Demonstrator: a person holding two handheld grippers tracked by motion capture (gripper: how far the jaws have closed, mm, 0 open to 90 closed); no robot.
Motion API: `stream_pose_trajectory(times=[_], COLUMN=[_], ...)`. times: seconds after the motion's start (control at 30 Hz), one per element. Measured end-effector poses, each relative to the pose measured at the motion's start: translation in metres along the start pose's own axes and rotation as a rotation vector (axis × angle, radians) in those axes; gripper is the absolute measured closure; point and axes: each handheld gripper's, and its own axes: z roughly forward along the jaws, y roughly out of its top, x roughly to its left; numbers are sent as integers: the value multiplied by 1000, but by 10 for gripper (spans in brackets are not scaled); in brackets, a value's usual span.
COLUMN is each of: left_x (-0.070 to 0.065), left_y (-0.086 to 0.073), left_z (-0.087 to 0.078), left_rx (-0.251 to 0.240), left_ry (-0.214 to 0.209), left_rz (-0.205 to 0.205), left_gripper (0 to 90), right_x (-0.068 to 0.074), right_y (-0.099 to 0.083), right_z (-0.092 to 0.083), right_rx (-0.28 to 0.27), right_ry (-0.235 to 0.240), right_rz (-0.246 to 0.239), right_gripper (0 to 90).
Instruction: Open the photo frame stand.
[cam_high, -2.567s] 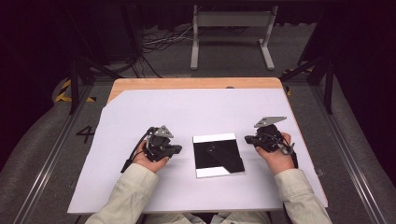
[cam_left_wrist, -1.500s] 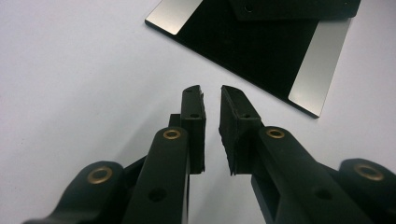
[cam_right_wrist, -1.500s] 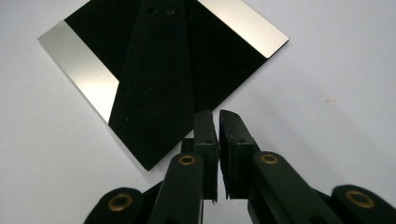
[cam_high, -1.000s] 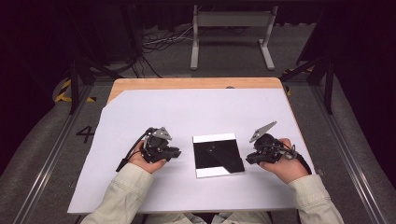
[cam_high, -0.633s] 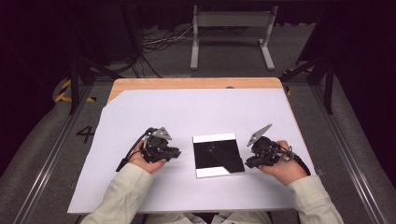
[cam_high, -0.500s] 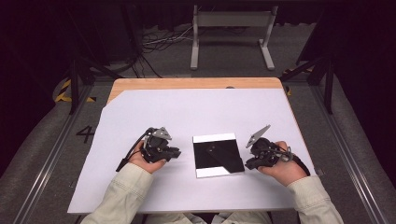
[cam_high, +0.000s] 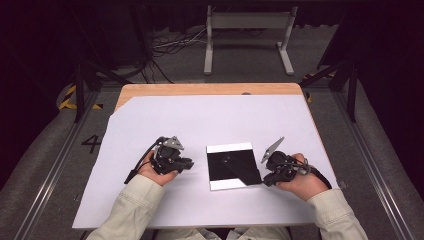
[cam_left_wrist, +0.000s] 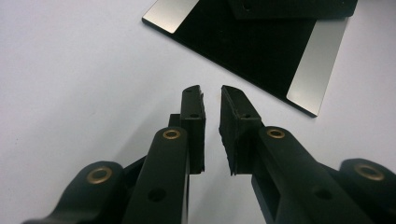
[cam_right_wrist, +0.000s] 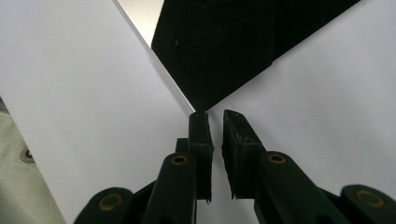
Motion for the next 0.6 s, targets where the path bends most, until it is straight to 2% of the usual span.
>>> stream_pose_trajectory(times=[0.37, 0.6], left_x=[1, 1], left_y=[0, -1], left_z=[0, 1], left_rx=[-2, 1], left_ry=[-2, -2], left_rz=[-1, -6], left_gripper=[798, 798], right_x=[1, 2], right_y=[0, 1], right_z=[5, 7], right_rx=[44, 37], right_ry=[16, 17], right_rz=[-15, -27], right_gripper=[820, 872])
